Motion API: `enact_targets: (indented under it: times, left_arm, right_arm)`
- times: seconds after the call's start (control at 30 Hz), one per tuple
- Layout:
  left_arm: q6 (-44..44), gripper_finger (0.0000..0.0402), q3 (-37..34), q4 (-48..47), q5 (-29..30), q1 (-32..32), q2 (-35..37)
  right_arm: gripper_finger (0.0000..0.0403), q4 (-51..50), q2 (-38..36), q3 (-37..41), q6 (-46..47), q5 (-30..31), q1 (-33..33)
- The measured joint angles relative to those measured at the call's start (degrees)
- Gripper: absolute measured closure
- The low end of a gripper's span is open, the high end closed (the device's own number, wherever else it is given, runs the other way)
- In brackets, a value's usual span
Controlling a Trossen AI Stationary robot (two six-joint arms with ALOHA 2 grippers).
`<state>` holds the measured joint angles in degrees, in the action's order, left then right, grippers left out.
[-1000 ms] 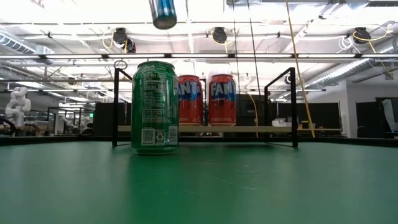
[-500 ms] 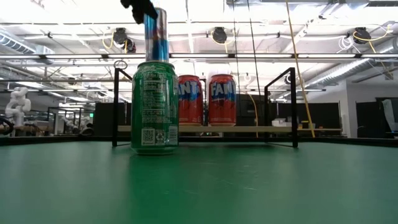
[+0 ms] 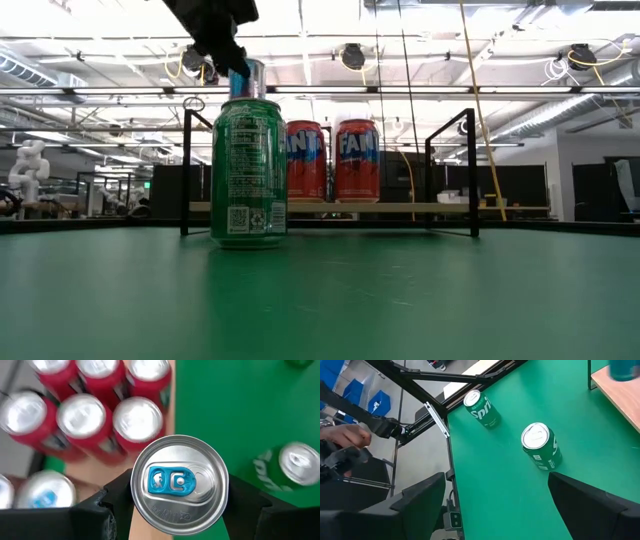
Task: Place canned beverage on shelf
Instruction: Put the blue soda can on the shelf aligned with the other blue soda cans
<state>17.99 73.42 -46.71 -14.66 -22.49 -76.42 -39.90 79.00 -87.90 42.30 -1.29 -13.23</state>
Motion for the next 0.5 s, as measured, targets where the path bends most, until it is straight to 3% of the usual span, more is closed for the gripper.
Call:
enact_targets:
  times: [0.13,0.5]
  left_arm:
    - [1.5,0.0176,-2.7,5.2,0.7,-0.4,0.1]
    - [3.2,0.0176,-8.3,6.4,1.4,-1.7,-0.4]
  right_arm:
    - [0.0057,0.0,0.0,0.0,-0.9,1.2,0.2]
    - [0.0057,0.0,0.0,0.0,-1.3,1.5,0.2]
